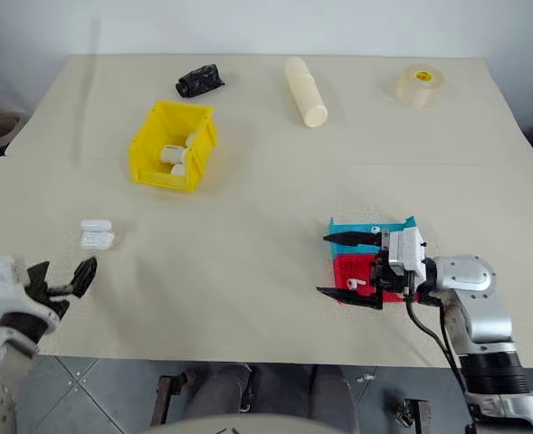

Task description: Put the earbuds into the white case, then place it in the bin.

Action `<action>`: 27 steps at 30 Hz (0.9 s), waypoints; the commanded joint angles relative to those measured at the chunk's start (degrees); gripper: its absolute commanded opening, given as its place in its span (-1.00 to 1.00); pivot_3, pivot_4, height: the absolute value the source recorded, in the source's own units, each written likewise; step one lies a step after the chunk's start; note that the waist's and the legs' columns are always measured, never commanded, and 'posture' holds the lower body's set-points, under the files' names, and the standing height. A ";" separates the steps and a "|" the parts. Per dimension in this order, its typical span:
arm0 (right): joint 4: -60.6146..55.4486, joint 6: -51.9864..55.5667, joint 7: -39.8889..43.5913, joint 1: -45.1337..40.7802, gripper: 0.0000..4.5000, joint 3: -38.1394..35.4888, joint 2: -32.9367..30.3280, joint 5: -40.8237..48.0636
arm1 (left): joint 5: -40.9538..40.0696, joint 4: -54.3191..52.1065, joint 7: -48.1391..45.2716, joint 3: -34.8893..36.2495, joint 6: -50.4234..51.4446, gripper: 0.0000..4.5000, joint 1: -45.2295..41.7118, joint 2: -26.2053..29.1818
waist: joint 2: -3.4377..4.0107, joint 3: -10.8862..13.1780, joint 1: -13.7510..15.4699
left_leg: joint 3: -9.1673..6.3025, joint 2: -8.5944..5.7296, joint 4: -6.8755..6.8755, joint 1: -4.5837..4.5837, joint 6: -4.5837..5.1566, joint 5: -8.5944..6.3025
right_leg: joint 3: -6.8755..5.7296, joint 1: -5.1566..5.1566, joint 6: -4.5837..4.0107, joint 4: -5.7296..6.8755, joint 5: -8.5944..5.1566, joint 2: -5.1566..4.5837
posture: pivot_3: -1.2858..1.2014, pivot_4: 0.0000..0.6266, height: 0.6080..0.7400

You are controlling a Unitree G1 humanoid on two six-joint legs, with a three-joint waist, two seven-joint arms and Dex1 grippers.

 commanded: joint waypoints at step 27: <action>-8.42 2.10 -3.64 2.80 1.00 1.20 2.89 1.28 | 5.85 18.10 -1.78 -11.32 42.00 0.99 -34.24 17.22 | -0.05 0.03 -0.64 | 0.08 0.11 0.04 -0.02 -0.18 -0.06 | 0.21 -0.21 -0.06 0.36 -0.03 0.23 | 0.03 -0.52 1.00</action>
